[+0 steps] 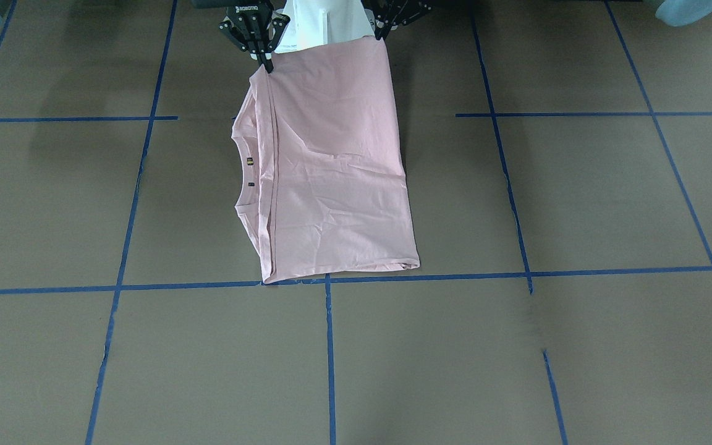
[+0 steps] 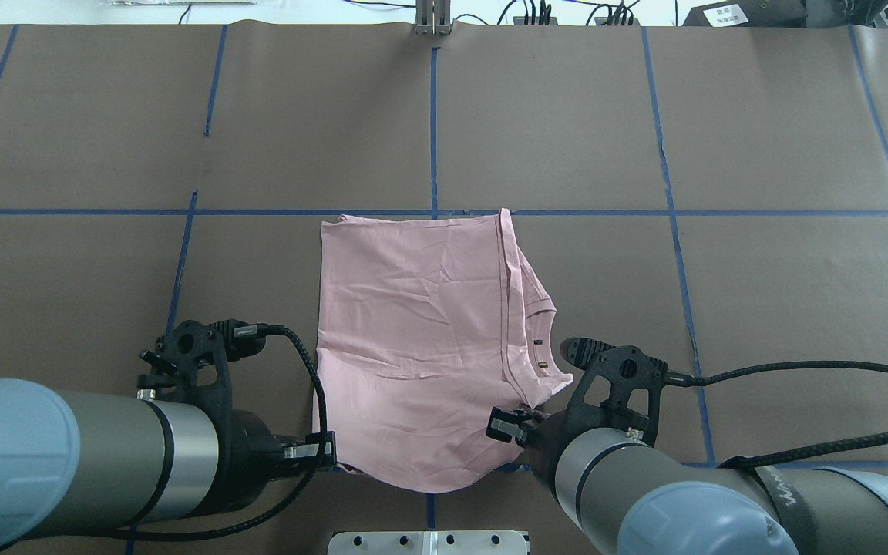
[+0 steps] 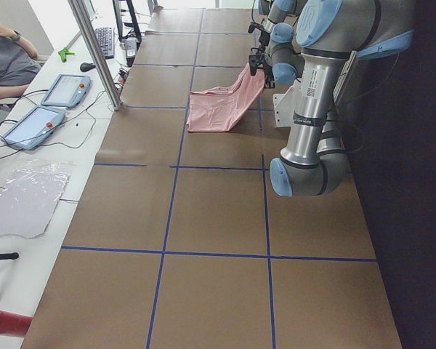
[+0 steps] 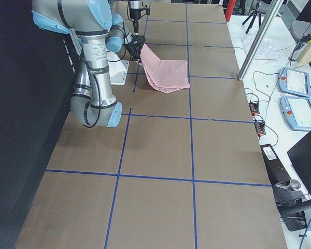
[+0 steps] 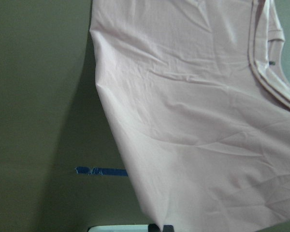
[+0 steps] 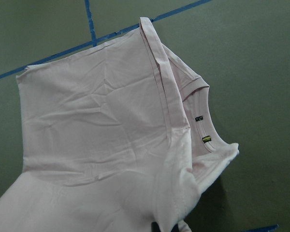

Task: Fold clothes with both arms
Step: 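Lift the near edge with both grippers and fold it away from the robot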

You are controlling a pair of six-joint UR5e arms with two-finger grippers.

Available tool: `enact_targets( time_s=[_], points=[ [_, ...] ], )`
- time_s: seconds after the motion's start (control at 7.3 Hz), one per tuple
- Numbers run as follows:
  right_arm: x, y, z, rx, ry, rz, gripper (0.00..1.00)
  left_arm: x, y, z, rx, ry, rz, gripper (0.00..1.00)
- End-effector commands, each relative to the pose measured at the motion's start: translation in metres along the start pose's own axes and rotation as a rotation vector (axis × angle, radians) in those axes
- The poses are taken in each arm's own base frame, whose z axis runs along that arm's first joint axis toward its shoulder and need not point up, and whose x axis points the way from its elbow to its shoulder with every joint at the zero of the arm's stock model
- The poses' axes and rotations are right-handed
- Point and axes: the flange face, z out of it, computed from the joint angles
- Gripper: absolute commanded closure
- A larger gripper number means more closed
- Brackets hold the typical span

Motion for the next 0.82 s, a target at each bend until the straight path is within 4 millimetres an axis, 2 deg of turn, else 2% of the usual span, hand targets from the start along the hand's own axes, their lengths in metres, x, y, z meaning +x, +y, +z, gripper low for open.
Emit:
enact_targets(
  time_s=[0.0,0.14,0.27,0.41,0.55,0.68],
  points=[
    [-0.009,0.012,0.034,0.016,0.056,-0.021,1.00,0.004,-0.028,0.022,0.043,-0.058,0.024,1.00],
    [-0.031,-0.004,0.055,0.055,0.075,-0.005,1.00,0.005,-0.064,0.049,0.087,-0.119,0.047,1.00],
    [-0.043,-0.026,0.071,0.093,0.096,0.005,1.00,0.007,-0.100,0.068,0.129,-0.168,0.064,1.00],
    [-0.051,-0.051,0.079,0.128,0.110,-0.006,1.00,0.007,-0.129,0.070,0.163,-0.192,0.081,1.00],
    [-0.056,-0.074,0.087,0.149,0.116,0.015,1.00,0.006,-0.148,0.068,0.187,-0.195,0.085,1.00],
    [-0.061,-0.091,0.104,0.150,0.110,0.008,1.00,0.004,-0.166,0.075,0.205,-0.203,0.089,1.00]
  ],
)
